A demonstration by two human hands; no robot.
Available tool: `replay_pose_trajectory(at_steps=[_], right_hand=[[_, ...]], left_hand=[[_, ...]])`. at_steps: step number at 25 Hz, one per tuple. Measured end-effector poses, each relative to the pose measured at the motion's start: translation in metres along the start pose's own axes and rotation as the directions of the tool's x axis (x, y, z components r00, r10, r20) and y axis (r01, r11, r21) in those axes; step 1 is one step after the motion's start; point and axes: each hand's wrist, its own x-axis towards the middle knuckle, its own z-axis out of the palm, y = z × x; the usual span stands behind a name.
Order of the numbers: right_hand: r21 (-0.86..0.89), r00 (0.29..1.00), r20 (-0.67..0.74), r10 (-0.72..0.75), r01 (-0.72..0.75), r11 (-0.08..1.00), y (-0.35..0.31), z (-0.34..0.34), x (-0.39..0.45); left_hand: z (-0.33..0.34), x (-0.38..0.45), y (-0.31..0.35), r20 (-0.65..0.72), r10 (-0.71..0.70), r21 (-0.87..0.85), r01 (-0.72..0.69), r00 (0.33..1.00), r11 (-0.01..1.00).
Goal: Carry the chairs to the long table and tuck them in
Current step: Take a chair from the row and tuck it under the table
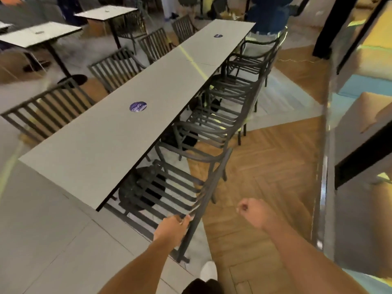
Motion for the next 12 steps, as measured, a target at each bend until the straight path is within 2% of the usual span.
replay_pose_trajectory(at_steps=[5, 8, 12], right_hand=[[-0.041, 0.994, 0.028, -0.103, 0.104, 0.994, -0.035, -0.017, 0.047], [-0.045, 0.99, 0.035, -0.139, 0.141, 0.989, -0.051, -0.029, 0.077], [-0.187, 0.976, 0.05, -0.21, 0.216, 0.958, -0.065, -0.033, 0.118]], left_hand=[[0.001, 0.028, -0.002, 0.075, -0.024, -0.155, 0.035, 0.997, 0.987], [-0.003, 0.038, 0.006, 0.1, -0.011, -0.183, 0.029, 0.995, 0.983], [-0.005, 0.049, 0.006, 0.157, -0.002, -0.221, 0.038, 0.988, 0.975]])
